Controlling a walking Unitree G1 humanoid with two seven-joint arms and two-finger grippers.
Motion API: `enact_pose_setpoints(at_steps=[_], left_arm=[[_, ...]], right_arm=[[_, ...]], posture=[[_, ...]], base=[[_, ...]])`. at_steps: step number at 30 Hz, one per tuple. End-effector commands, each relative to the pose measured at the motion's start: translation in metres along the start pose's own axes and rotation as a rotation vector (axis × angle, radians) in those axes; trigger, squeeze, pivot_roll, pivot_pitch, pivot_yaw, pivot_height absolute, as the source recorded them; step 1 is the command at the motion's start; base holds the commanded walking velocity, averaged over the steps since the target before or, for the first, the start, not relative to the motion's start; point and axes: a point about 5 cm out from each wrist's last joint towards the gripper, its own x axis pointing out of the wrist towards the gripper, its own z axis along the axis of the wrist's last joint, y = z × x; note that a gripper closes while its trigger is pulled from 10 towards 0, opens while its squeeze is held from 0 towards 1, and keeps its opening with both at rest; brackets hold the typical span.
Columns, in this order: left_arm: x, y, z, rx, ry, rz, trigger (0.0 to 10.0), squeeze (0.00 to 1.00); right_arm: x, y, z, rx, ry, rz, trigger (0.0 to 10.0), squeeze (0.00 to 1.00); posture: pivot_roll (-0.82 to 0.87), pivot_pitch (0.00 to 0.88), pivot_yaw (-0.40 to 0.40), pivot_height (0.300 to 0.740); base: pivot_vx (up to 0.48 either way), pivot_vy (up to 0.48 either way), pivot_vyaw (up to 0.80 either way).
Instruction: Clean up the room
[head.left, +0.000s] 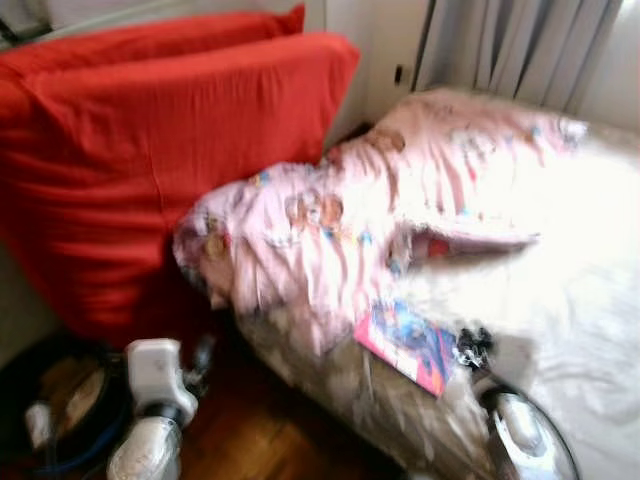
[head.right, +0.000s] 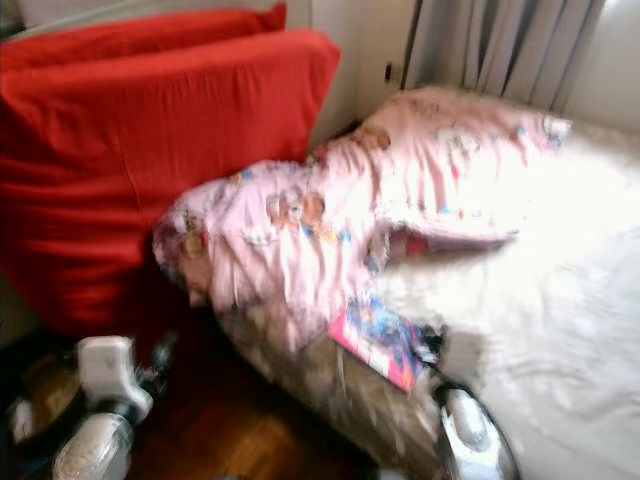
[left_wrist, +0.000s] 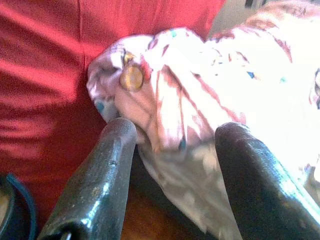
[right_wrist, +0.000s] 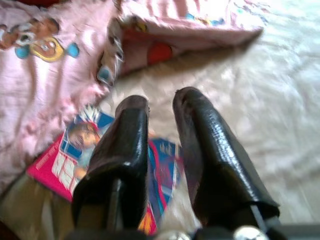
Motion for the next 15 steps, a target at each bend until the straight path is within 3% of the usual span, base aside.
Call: enact_pose_setpoints(at_steps=[1,6,9,11,15], left_arm=[[-0.005,0.012,-0.004,0.017,0.034,0.031,10.0,0.0],[-0.003,0.01,-0.005,0.016,0.041,0.018,10.0,0.0],[0.006,0.004,-0.003,-0.001,0.033,0.0,10.0,0.0],[0.012,0.0,-0.005,-0.011,0.034,-0.002,10.0,0.0],[0.021,-0.007,-0.002,-0.021,0.019,-0.008,10.0,0.0]], right_arm=[[0.004,0.014,-0.002,0.014,0.013,0.04,10.0,0.0],[0.018,0.018,-0.001,0.093,0.062,0.03,10.0,0.0],[0.033,0.025,0.006,0.119,0.098,0.046,10.0,0.0],[0.038,0.026,0.009,0.165,0.102,0.04,10.0,0.0],[0.044,0.026,0.012,0.163,0.139,0.017,10.0,0.0]], posture=[[0.04,0.064,0.012,0.651],[0.04,0.064,0.016,0.651],[0.06,0.059,0.008,0.651],[0.07,0.043,-0.005,0.651],[0.08,0.029,-0.038,0.651]], base=[[0.0,0.0,0.0],[0.0,0.0,0.0],[0.0,0.0,0.0],[0.0,0.0,0.0],[0.0,0.0,0.0]])
